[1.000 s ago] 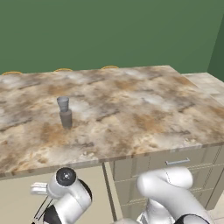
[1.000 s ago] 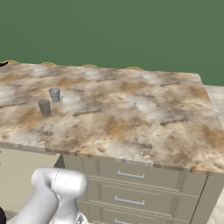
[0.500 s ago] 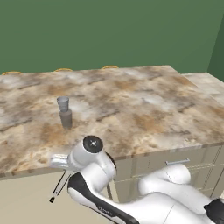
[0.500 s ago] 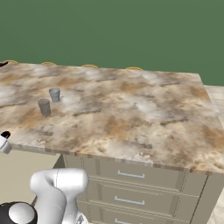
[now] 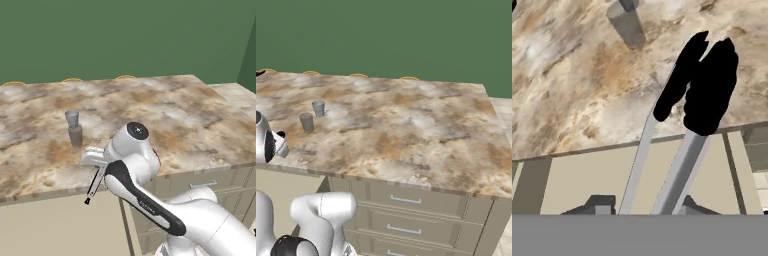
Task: Take the tongs from the drawer on the left and place them on the dining counter next to the tray containing the kebab skewer.
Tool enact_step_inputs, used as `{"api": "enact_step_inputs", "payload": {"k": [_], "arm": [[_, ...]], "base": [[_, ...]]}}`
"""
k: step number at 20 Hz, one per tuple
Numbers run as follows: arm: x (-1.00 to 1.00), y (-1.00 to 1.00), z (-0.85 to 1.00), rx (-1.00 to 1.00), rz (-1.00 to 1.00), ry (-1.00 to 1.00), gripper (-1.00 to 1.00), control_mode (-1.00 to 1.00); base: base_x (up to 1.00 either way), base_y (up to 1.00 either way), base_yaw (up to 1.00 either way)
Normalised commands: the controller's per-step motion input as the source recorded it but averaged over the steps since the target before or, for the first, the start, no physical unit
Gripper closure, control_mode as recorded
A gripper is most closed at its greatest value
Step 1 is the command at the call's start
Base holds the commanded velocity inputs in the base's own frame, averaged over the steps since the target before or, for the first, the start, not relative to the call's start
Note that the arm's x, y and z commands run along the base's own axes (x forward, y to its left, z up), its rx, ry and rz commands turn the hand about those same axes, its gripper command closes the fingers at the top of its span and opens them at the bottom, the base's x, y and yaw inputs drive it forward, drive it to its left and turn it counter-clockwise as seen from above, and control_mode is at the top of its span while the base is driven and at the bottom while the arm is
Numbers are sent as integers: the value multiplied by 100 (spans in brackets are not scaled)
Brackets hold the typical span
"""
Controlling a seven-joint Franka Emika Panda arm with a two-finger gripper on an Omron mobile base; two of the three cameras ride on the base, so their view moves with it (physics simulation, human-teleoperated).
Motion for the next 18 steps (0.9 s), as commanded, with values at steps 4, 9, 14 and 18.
{"api": "enact_step_inputs", "payload": {"k": [4, 9, 14, 18], "arm": [[7, -91, 25, -7, 4, -14, 100, -100], [0, -83, 52, -12, 2, -33, 100, -100], [0, -79, 71, -9, 0, -27, 100, -100], [1, -27, 29, -2, 0, -8, 100, -100]], "base": [[0, 0, 0], [0, 0, 0], [0, 0, 0], [0, 0, 0]]}}
